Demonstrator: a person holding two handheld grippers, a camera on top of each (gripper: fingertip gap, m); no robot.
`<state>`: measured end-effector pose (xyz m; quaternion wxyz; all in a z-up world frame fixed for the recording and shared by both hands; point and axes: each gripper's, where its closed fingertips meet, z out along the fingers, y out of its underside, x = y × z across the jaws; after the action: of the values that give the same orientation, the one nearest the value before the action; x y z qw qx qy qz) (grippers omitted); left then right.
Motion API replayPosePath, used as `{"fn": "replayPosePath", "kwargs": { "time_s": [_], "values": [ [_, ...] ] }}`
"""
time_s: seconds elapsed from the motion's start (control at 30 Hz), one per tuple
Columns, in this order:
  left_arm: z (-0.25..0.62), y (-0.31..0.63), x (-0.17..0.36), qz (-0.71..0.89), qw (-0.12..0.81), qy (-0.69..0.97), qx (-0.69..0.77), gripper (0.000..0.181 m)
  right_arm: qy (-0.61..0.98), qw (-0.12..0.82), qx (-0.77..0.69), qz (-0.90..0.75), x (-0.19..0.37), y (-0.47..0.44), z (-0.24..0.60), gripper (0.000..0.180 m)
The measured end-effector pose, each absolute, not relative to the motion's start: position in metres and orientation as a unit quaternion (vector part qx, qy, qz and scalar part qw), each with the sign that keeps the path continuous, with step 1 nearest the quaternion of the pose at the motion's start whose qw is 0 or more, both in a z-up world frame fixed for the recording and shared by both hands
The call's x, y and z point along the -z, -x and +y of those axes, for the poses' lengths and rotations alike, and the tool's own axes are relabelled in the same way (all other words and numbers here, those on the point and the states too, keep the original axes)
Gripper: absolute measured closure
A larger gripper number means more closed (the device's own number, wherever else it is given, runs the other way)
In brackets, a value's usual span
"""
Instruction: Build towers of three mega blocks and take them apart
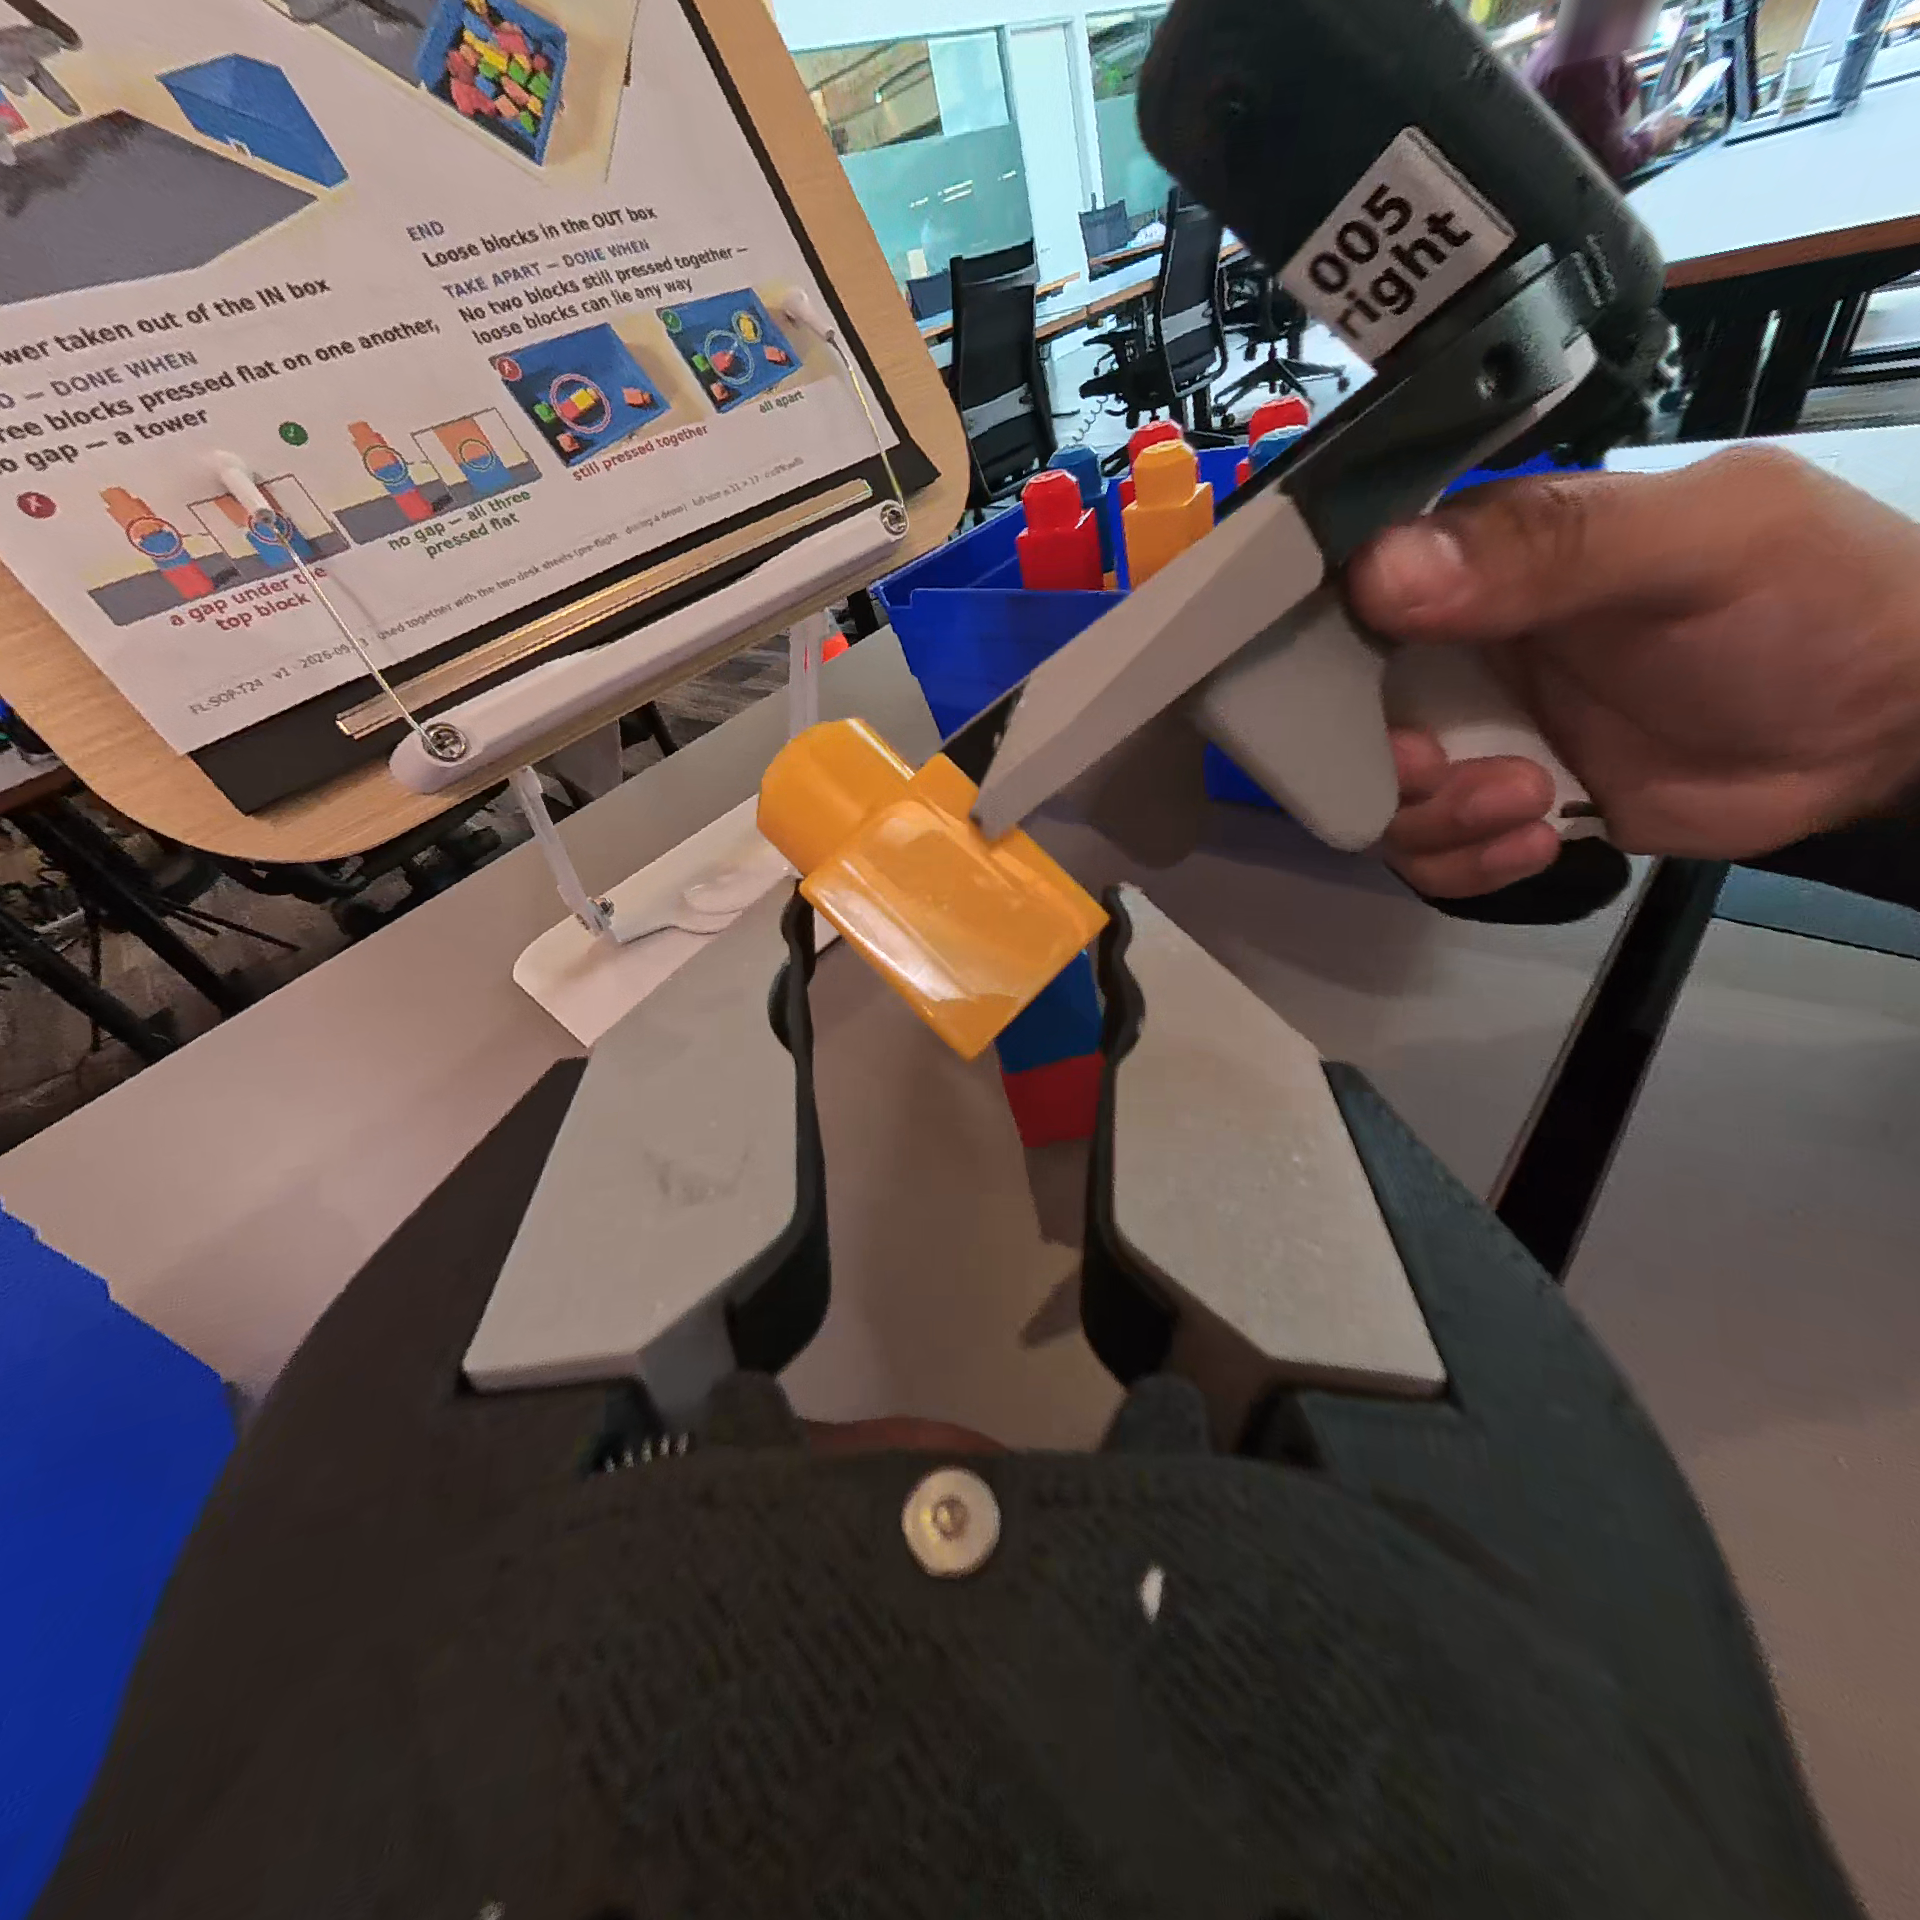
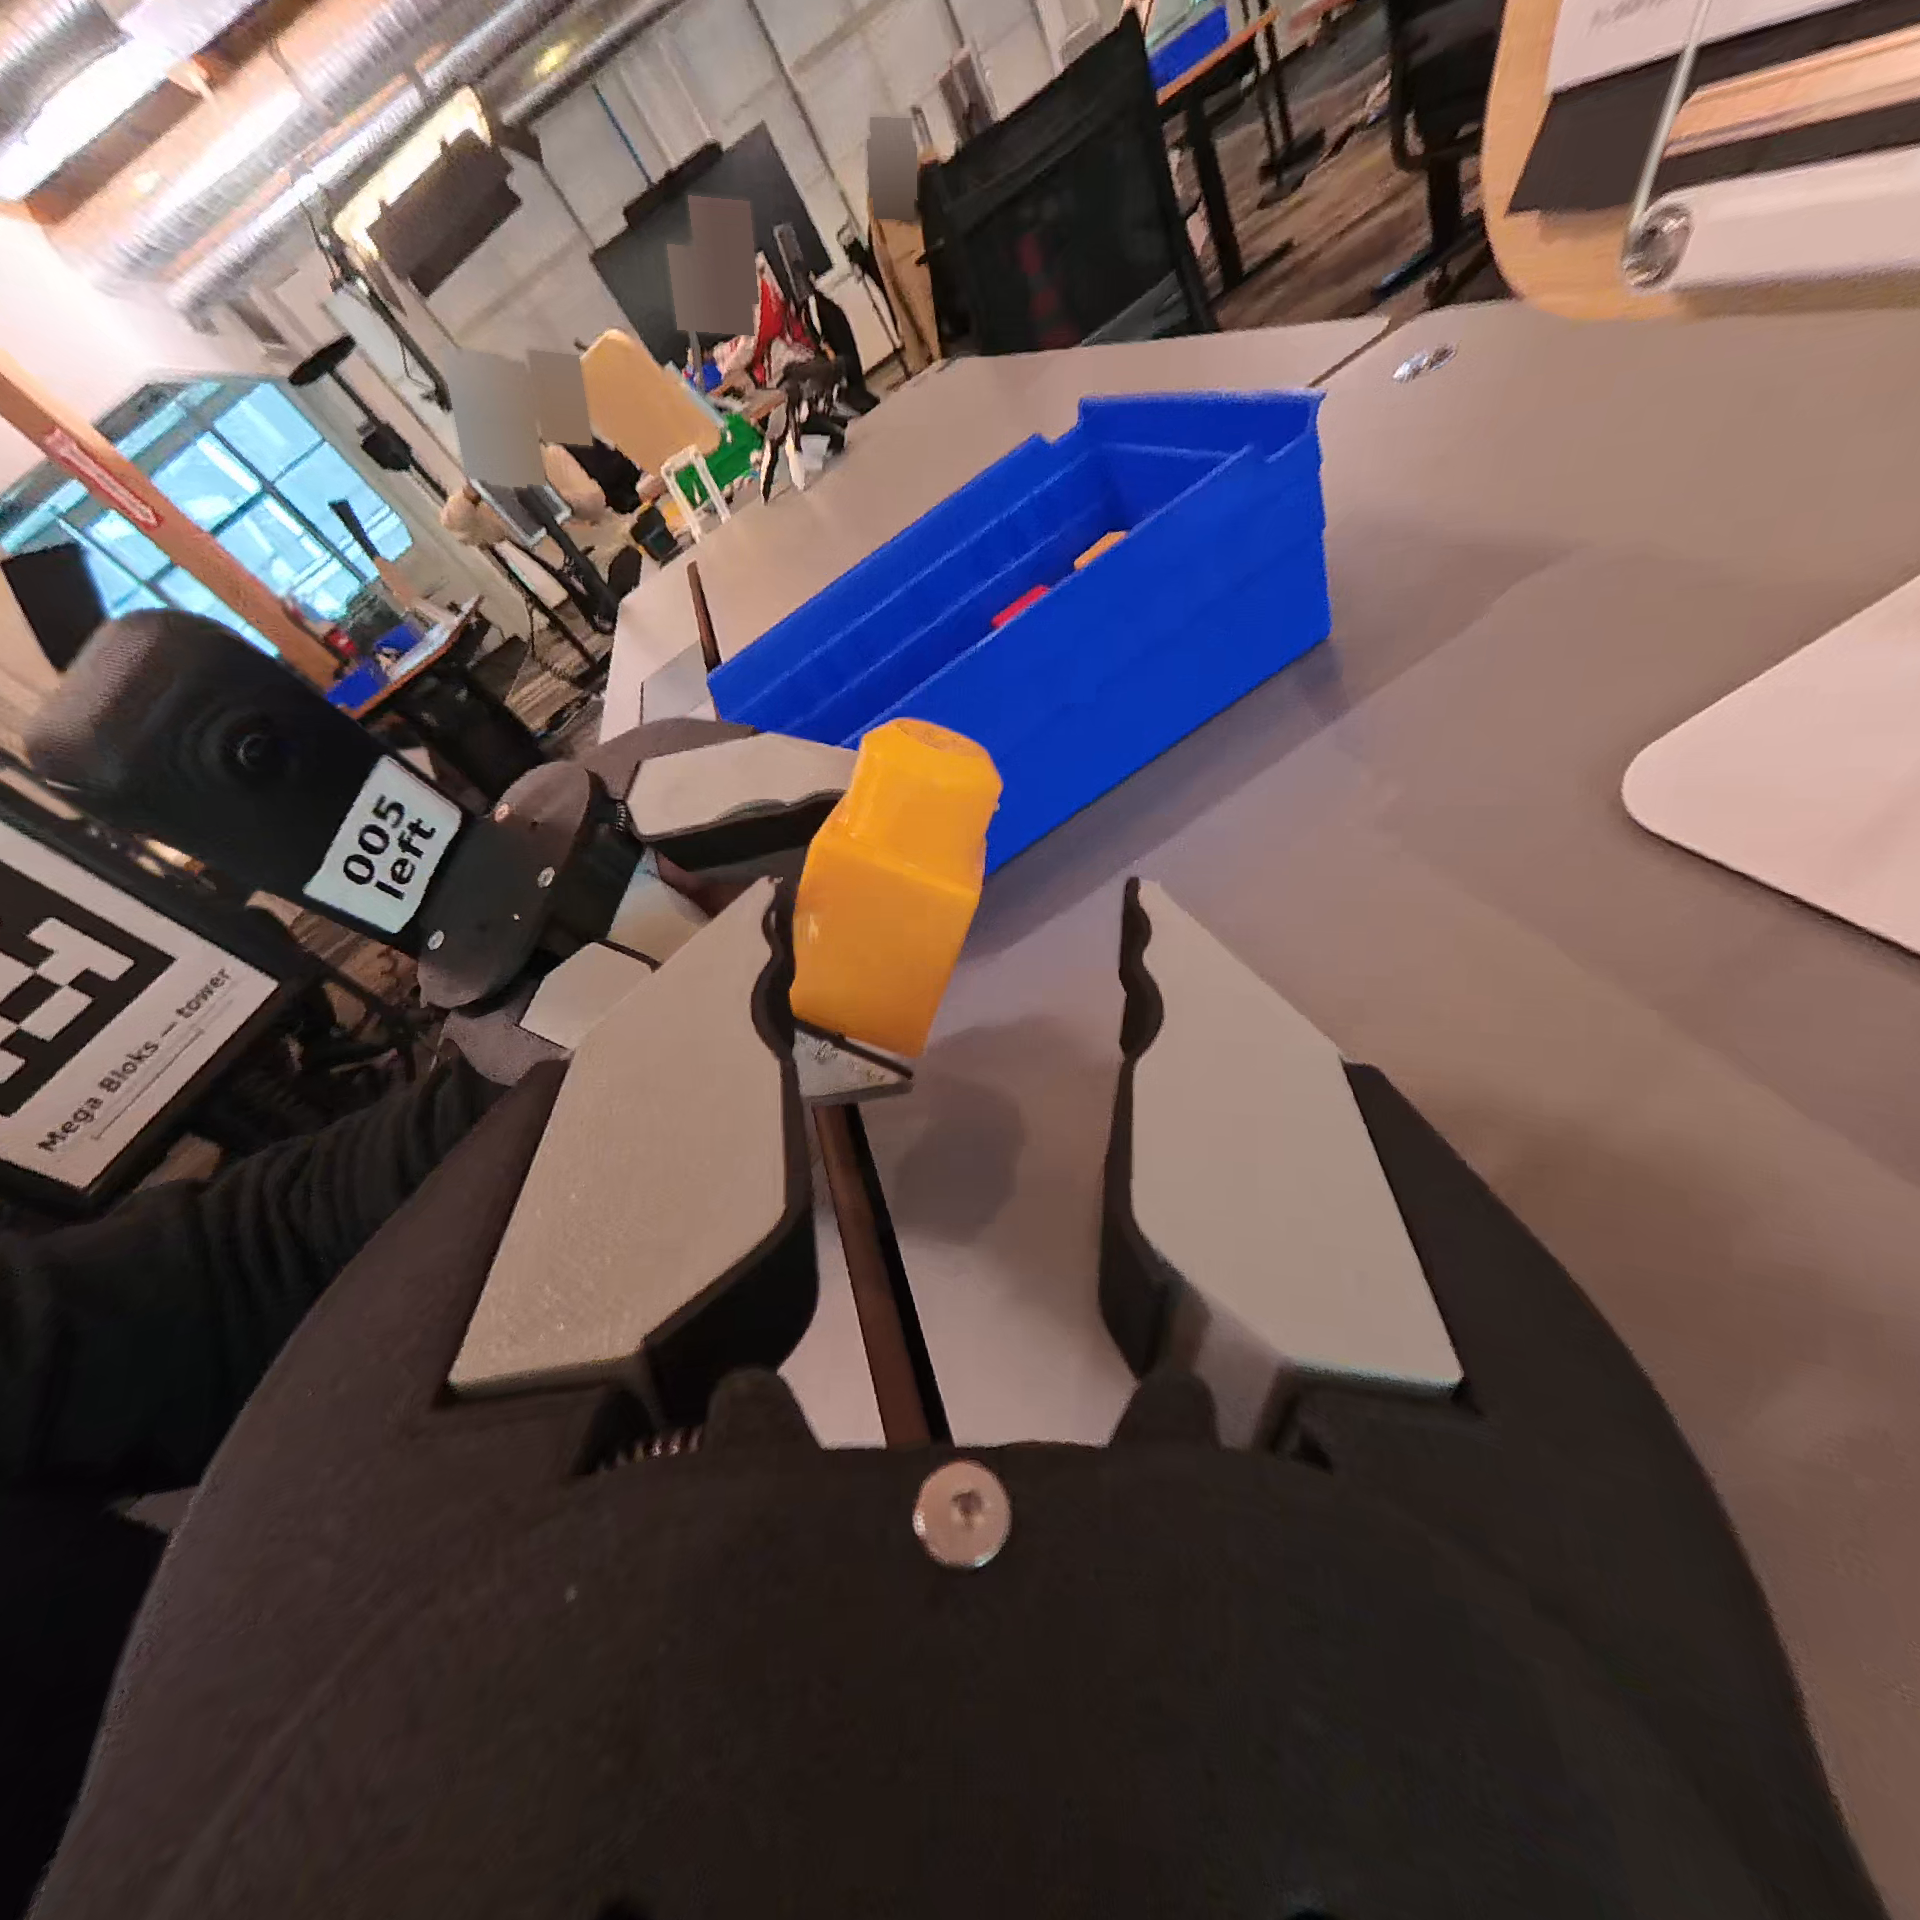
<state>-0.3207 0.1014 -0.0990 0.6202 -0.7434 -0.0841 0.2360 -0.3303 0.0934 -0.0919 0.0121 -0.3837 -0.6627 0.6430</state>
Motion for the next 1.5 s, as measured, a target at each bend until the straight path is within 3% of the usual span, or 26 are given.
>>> {"fn": "replayPosePath", "kwargs": {
  "time_s": [0.17, 0.27, 0.63, 0.87, 1.1, 1.13, 1.2, 1.5],
  "values": [
    [0.11, 0.311, 0.104, -0.059, 0.609, 0.753, -0.243, 0.127, 0.37, 0.007, -0.636, -0.677, 0.096, 0.322, 0.085, 0.123],
    [0.113, 0.311, 0.108, -0.056, 0.598, 0.757, -0.255, 0.127, 0.368, 0.009, -0.627, -0.687, 0.101, 0.317, 0.083, 0.141],
    [0.112, 0.312, 0.113, -0.07, 0.605, 0.755, -0.242, 0.132, 0.37, 0.033, -0.656, -0.657, 0.084, 0.315, 0.101, 0.144],
    [0.113, 0.347, 0.17, -0.174, 0.536, 0.811, -0.154, 0.111, 0.388, 0.105, -0.702, -0.588, 0.058, 0.322, 0.143, 0.144],
    [0.154, 0.337, 0.192, -0.152, 0.498, 0.844, -0.128, 0.111, 0.386, 0.133, -0.701, -0.585, 0.054, 0.322, 0.149, 0.143],
    [0.159, 0.336, 0.195, -0.155, 0.49, 0.85, -0.118, 0.115, 0.385, 0.137, -0.696, -0.59, 0.056, 0.323, 0.148, 0.143],
    [0.164, 0.339, 0.201, -0.165, 0.474, 0.857, -0.116, 0.145, 0.385, 0.143, -0.685, -0.601, 0.062, 0.325, 0.147, 0.143],
    [0.158, 0.31, 0.18, -0.126, 0.521, 0.844, 0.021, 0.147, 0.361, 0.151, -0.63, -0.671, 0.09, 0.33, 0.138, 0.144]
  ]
}}
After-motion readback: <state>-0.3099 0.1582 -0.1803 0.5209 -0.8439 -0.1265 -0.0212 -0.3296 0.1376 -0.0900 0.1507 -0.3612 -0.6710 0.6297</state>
